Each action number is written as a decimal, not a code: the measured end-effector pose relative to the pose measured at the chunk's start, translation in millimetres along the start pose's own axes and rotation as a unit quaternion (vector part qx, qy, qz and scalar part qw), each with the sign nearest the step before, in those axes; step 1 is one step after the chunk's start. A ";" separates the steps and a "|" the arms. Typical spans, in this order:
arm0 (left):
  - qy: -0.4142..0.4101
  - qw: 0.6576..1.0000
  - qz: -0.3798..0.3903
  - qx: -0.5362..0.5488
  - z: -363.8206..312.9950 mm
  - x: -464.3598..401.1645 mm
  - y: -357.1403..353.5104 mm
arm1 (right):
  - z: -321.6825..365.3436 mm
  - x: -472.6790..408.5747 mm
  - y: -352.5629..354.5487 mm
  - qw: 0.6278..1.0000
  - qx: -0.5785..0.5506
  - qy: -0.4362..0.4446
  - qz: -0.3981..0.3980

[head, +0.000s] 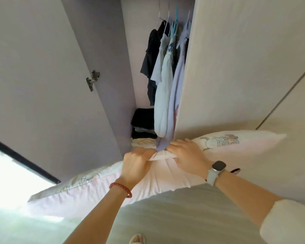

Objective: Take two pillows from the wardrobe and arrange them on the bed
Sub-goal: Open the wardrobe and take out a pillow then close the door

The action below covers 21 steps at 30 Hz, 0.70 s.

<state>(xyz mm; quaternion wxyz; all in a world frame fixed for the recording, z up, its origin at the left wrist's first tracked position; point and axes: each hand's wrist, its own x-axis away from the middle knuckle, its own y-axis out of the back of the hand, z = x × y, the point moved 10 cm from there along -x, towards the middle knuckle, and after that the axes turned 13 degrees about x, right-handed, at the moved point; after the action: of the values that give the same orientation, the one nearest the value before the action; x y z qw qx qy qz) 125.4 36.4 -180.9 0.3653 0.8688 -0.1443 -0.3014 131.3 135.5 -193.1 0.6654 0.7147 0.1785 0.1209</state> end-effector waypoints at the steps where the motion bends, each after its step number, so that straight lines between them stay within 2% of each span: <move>1: 0.027 1.000 -0.001 -0.003 7.2 12.5 3.9 | 11.6 -0.8 -4.4 1.000 -0.018 0.013 -0.008; 5: 0.160 0.986 0.030 0.047 49.2 67.0 26.0 | 65.8 -10.3 -26.0 0.995 -0.084 0.053 -0.009; 7: 0.202 0.976 0.007 0.076 68.1 93.8 51.6 | 93.4 -14.9 -39.6 0.992 -0.107 0.064 0.004; 8: 0.226 0.971 -0.039 0.075 78.7 106.9 72.0 | 107.6 -16.1 -46.3 0.991 -0.111 0.073 0.013; 10: 0.286 0.939 -0.189 0.034 103.1 136.9 122.3 | 133.3 -18.0 -59.6 0.988 -0.117 0.093 0.037; 12: 0.373 0.872 -0.317 -0.010 128.3 172.1 159.4 | 152.6 -21.9 -70.1 0.984 -0.132 0.105 0.065; 13: 0.409 0.845 -0.344 -0.014 140.7 183.4 168.5 | 160.3 -25.5 -74.1 0.981 -0.140 0.108 0.079; 14: 0.433 0.831 -0.348 0.001 153.2 187.6 172.0 | 166.7 -29.5 -76.2 0.979 -0.146 0.112 0.086; 16: 0.442 0.830 -0.335 0.067 177.3 181.6 172.5 | 177.2 -37.1 -78.8 0.977 -0.153 0.119 0.089; 18: 0.410 0.835 -0.338 0.145 192.3 165.5 175.1 | 183.7 -42.5 -79.1 0.978 -0.146 0.125 0.082; 21: 0.374 0.830 -0.379 0.168 200.5 159.7 188.4 | 186.4 -46.3 -79.4 0.980 -0.137 0.129 0.068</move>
<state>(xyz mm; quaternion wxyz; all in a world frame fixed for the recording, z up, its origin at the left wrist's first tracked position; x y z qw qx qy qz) 117.6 -278.9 -222.2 0.0970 0.9496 0.2954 -0.0395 158.3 -49.0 -284.9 0.7189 0.6053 0.1955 0.2803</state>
